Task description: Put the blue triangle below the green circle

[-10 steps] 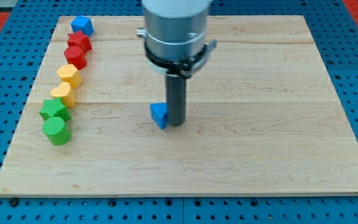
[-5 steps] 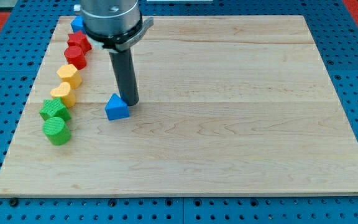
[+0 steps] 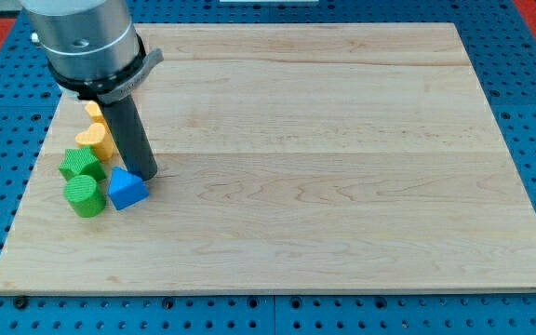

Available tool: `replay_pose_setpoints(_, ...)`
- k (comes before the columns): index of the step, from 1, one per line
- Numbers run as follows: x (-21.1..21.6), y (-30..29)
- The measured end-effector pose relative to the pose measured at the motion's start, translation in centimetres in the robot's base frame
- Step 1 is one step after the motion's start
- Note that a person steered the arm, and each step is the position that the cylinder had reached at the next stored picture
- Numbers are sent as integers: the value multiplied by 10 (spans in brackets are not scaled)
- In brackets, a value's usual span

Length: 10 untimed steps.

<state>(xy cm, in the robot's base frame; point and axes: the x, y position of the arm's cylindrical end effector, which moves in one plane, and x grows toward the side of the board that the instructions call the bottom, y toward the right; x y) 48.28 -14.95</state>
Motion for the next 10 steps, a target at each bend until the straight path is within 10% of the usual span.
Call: replay_pose_setpoints(10, 55, -36)
